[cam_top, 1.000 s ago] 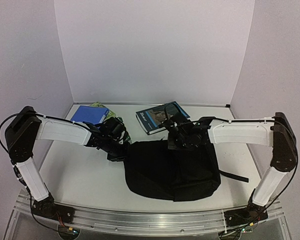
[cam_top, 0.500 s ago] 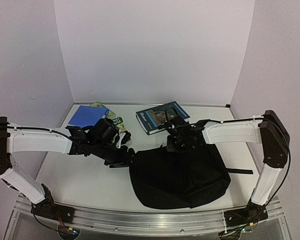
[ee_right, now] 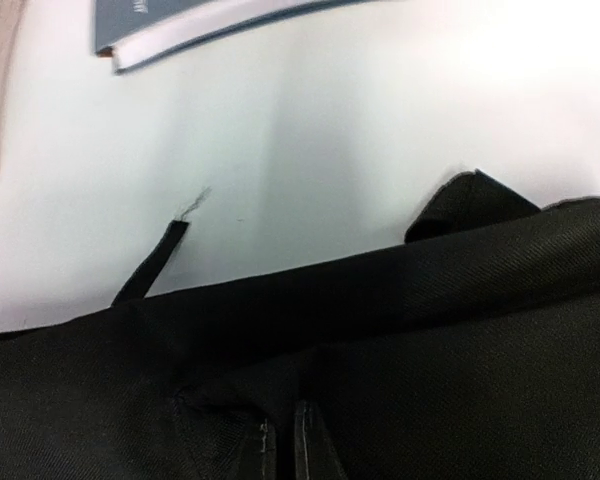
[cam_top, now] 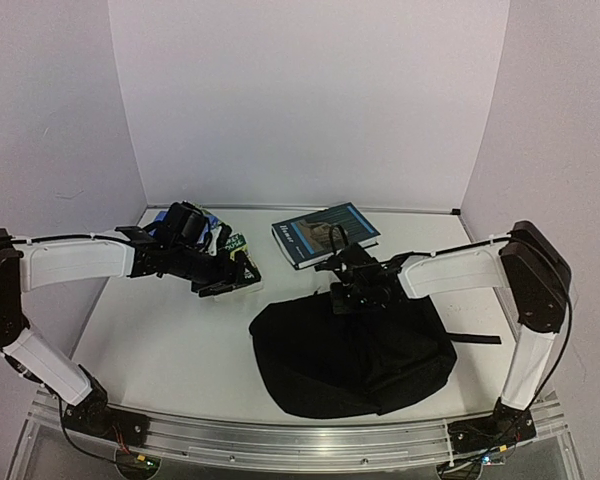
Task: Pack the student bag
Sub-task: Adjust the student bag at the center of the board.
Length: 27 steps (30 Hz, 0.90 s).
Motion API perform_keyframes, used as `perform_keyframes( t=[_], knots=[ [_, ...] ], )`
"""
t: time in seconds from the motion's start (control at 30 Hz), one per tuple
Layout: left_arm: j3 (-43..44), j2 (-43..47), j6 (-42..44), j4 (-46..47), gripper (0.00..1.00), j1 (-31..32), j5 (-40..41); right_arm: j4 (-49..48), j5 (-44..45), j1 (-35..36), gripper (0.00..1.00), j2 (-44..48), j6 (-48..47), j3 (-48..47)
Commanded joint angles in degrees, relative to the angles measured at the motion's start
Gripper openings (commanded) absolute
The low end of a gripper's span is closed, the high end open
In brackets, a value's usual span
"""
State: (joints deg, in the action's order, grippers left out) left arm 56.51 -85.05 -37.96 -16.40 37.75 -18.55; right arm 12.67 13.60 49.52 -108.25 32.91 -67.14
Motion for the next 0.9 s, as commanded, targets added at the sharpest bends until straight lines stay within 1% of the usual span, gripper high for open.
perform_keyframes(
  t=[0.0, 0.1, 0.23, 0.33, 0.5, 0.6, 0.77, 0.87],
  knots=[
    [0.55, 4.13, -0.05, 1.72, 0.88, -2.13, -1.08, -20.66, -9.83, 0.39, 0.0, 13.97, -8.69, 8.19],
    [0.28, 5.42, -0.7, 1.99, 0.91, -2.74, -3.43, -29.32, -13.06, 0.37, 0.0, 22.51, -12.53, 13.92],
    [0.34, 5.49, -1.74, 2.76, 0.92, -2.75, -6.25, -32.03, -15.28, 0.33, 0.0, 26.75, -16.27, 15.72],
    [0.22, 4.37, -2.25, 4.56, 0.93, -2.77, -9.39, -32.62, -17.16, 0.34, 0.0, 27.03, -17.17, 15.78],
    [0.52, 1.64, -2.36, 8.62, 0.93, -2.77, -13.02, -35.36, -21.26, 0.38, 0.0, 26.63, -16.11, 16.8],
    [-0.58, 0.59, -2.04, 14.7, 0.94, -2.77, -15.39, -36.7, -22.14, 0.38, 0.0, 26.44, -14.93, 17.34],
    [1.2, -3.22, -2.88, 20.2, 0.93, -2.68, -18.45, -37.37, -22.82, 0.35, 0.0, 26.19, -13.93, 17.81],
    [2.72, -5.51, -3.62, 22.1, 0.9, -2.6, -20.24, -37.37, -22.54, 0.37, 0.0, 26.56, -13.76, 18.25]
  ],
)
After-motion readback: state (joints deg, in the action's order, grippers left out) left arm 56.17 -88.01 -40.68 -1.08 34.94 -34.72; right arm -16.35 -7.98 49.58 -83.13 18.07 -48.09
